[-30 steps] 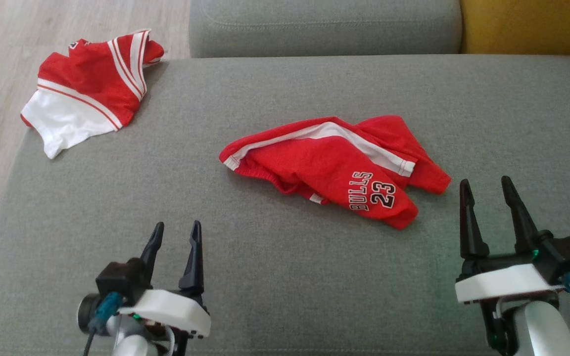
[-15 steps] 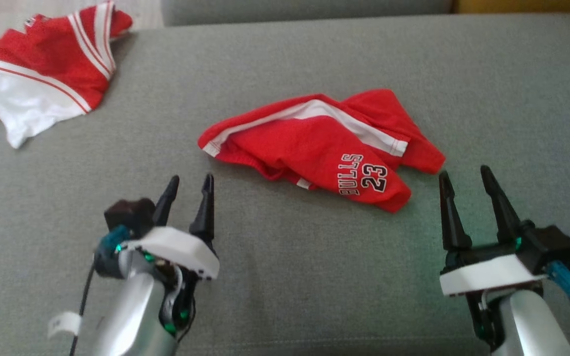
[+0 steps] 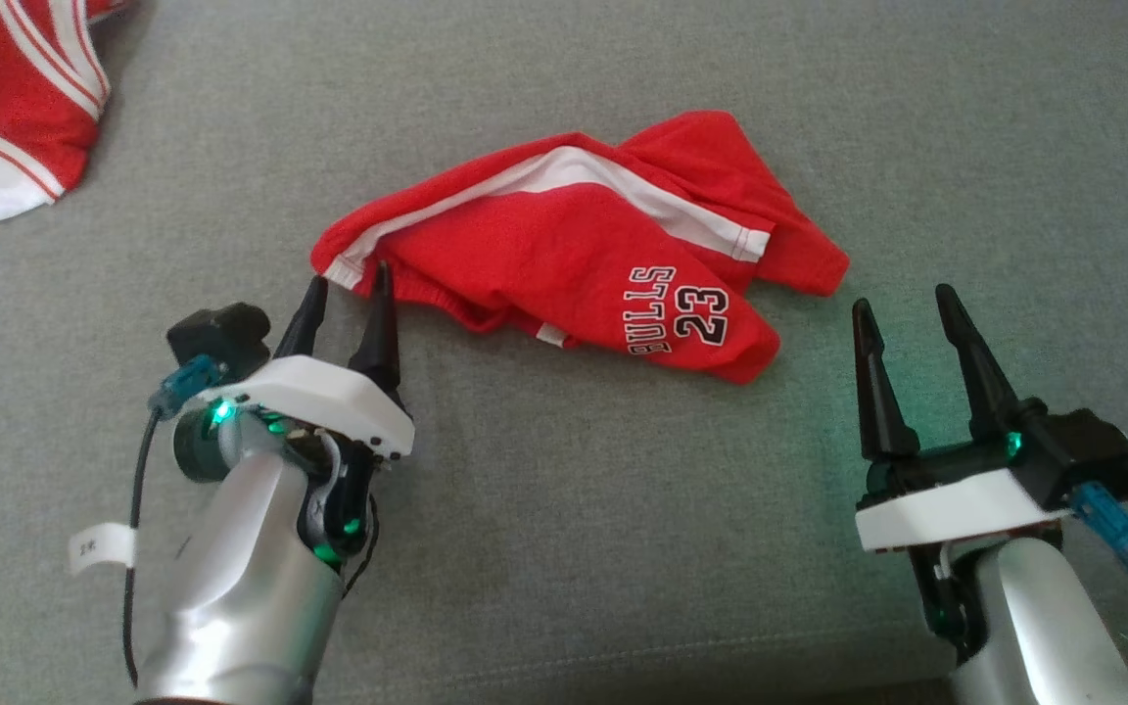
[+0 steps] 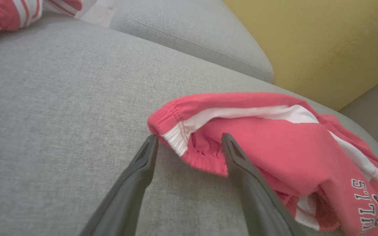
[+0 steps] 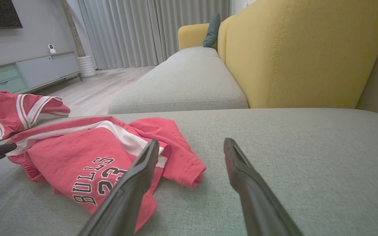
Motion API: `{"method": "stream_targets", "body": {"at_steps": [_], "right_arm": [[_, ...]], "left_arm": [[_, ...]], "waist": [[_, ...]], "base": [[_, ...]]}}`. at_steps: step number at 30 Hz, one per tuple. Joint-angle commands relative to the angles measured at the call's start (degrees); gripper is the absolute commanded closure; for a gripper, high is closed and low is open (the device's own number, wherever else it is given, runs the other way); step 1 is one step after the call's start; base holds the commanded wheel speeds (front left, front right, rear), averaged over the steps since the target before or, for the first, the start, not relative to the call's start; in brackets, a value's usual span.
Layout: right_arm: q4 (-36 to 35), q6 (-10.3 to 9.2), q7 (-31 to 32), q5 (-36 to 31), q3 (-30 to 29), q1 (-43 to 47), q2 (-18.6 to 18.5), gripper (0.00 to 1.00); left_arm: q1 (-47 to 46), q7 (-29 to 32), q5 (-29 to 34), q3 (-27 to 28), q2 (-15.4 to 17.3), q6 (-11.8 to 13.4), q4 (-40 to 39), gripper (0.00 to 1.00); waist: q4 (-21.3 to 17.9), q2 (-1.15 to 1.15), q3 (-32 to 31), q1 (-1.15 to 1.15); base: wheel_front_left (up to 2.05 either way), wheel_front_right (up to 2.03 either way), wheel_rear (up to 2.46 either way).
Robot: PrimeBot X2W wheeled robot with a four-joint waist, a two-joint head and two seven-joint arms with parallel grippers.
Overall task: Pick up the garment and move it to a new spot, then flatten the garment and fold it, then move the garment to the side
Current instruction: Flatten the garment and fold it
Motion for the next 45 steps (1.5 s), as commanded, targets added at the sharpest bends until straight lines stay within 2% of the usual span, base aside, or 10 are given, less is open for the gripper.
{"method": "stream_targets", "body": {"at_steps": [1,4,11,14,17,18,20,29,38,45], "right_arm": [[-1.7,0.37,-0.6,0.6,1.3,-1.9,-0.2,0.00],[-1.8,0.37,-0.6,0.6,1.3,-2.1,-0.2,0.00],[-2.1,0.37,-0.6,0.8,1.1,-2.5,-0.2,0.00],[-2.1,0.37,-0.6,0.8,1.0,-2.5,-0.2,0.00],[-2.0,0.37,-0.6,0.9,1.0,-2.7,-0.2,0.00],[-2.0,0.37,-0.6,1.0,1.1,-2.7,-0.2,0.00],[-1.8,0.37,-0.6,1.1,1.3,-2.8,-0.2,0.00],[1.6,0.37,-0.6,6.0,6.5,-4.8,-0.2,0.00],[11.3,0.37,-0.6,12.5,10.9,-12.5,-0.2,0.00],[16.9,0.37,-0.6,13.0,11.4,-16.6,-0.2,0.00]], "left_arm": [[-2.4,-0.8,-0.8,1.4,0.6,0.2,-0.8,0.00],[-3.3,-1.1,-1.9,1.6,0.6,1.0,0.7,0.00],[-4.8,-2.0,-2.3,1.9,0.6,0.5,0.5,0.01],[-4.6,-2.1,-2.5,1.8,0.6,0.6,-0.3,0.42],[-4.4,-2.2,-2.6,1.6,0.6,0.7,-0.9,0.64],[-4.4,-2.2,-2.5,1.6,0.6,0.9,-1.0,0.79],[-4.3,-2.2,-2.2,1.8,0.6,1.2,-1.7,1.00],[-2.4,-2.2,-1.2,2.6,0.6,1.4,-5.6,1.00],[-1.1,-2.2,-1.5,1.4,0.6,2.0,-7.4,1.00],[-0.6,-2.2,-1.9,0.3,0.6,2.3,-8.0,1.00]], "waist": [[-0.5,0.00,0.6,-0.01],[-0.8,0.00,1.2,-0.01],[-1.2,0.00,2.1,-0.01],[-1.1,0.00,2.3,-0.01],[-1.0,0.00,2.4,-0.01],[-1.0,0.00,2.4,-0.01],[-0.9,0.00,2.5,-0.01],[-0.1,0.00,2.8,-0.01],[1.8,0.00,3.5,-0.01],[2.9,0.00,4.0,-0.01]], "base": [[0.00,0.00,0.00],[0.00,0.00,0.00],[0.00,0.00,0.00],[0.00,0.00,0.00],[0.00,0.00,0.00],[0.00,0.00,0.00],[0.00,0.00,0.00],[0.00,0.00,0.00],[0.00,0.00,0.00],[0.00,0.00,0.00]]}}
